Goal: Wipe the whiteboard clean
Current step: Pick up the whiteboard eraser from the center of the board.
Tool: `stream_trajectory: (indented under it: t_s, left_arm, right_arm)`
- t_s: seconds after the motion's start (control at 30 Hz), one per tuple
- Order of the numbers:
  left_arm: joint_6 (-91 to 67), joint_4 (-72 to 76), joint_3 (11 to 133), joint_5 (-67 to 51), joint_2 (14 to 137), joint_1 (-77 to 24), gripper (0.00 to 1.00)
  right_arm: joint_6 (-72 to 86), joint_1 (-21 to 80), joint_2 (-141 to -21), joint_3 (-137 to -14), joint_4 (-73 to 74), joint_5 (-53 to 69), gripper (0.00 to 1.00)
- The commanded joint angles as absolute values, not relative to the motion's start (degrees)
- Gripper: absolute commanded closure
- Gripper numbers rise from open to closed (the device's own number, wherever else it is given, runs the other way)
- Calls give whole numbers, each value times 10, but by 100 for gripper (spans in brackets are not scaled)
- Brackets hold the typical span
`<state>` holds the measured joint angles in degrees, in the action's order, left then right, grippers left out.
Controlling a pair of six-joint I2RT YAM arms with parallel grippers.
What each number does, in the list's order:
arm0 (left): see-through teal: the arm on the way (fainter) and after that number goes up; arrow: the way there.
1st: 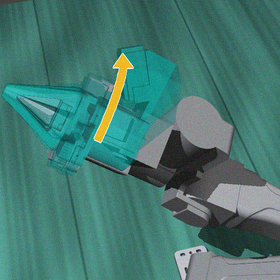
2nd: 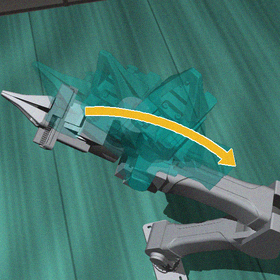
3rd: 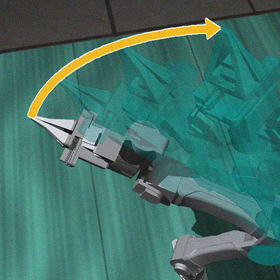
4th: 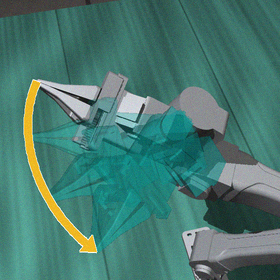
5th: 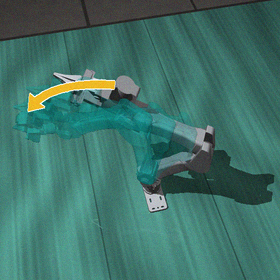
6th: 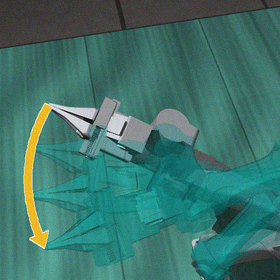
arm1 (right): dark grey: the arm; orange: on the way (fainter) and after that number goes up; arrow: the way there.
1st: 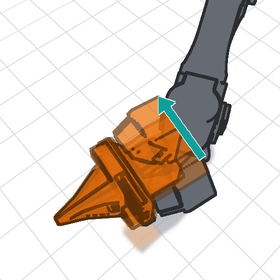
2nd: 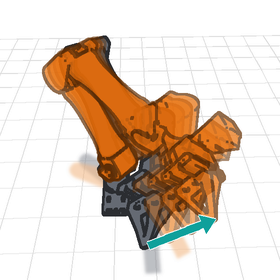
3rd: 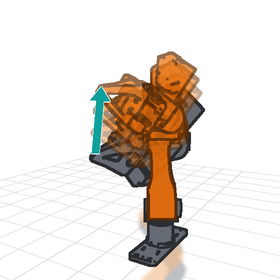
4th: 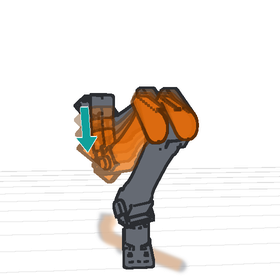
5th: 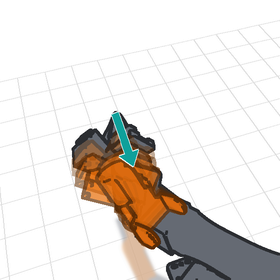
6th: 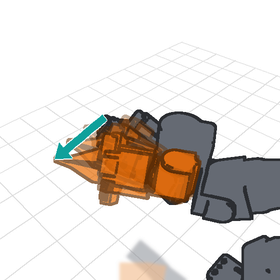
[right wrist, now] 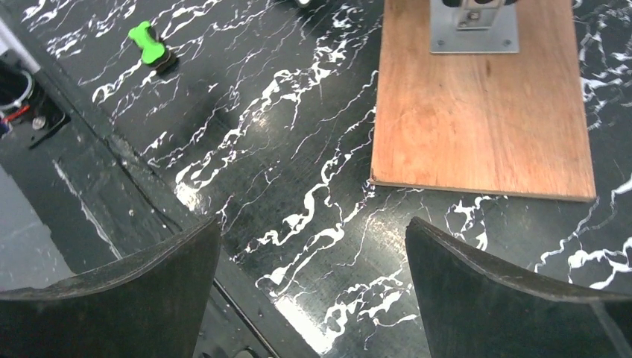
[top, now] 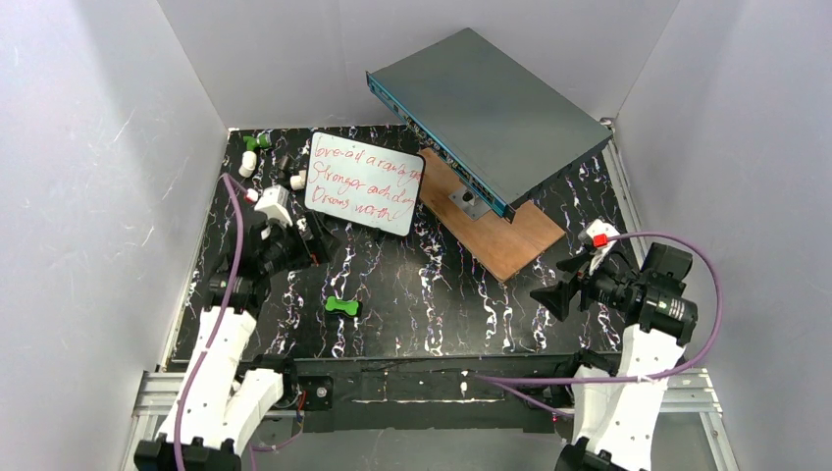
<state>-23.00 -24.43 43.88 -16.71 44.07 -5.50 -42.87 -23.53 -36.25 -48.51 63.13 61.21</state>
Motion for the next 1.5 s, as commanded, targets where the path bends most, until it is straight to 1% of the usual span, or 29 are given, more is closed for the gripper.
stream_trajectory:
  t_s: [0.0, 0.07, 0.2, 0.33, 0.5, 0.8, 1.0, 1.17, 1.23, 1.33, 1.47]
  left_arm:
    - [-196, -251, 506, -125, 516, -57, 0]
    - [-191, -227, 520, -128, 550, -57, 0]
    - [-209, -158, 512, -184, 594, -57, 1]
    - [-245, -139, 491, -185, 610, -57, 1]
    - [-264, -151, 457, -177, 584, -57, 1]
    - [-304, -173, 407, -164, 519, -57, 0]
    - [-322, -187, 406, -147, 489, -57, 1]
    - [-327, -199, 399, -143, 461, -57, 0]
    - [-312, -211, 404, -132, 452, -58, 0]
    - [-284, -241, 425, -116, 445, -57, 1]
    - [-271, -256, 432, -110, 435, -57, 1]
  right_arm:
    - [-569, -220, -405, -483, 671, 661, 2]
    - [-575, -191, -427, -483, 670, 642, 2]
    - [-558, -79, -455, -461, 640, 554, 2]
    - [-576, -20, -483, -460, 652, 520, 3]
    - [-601, 68, -512, -455, 644, 445, 3]
    - [-550, 266, -562, -431, 521, 264, 4]
    - [-436, 397, -621, -444, 401, 189, 4]
    - [-322, 494, -727, -510, 316, 117, 5]
    - [-265, 508, -772, -547, 299, 110, 5]
    - [-174, 510, -827, -595, 284, 138, 7]
    - [-72, 510, -868, -605, 221, 144, 7]
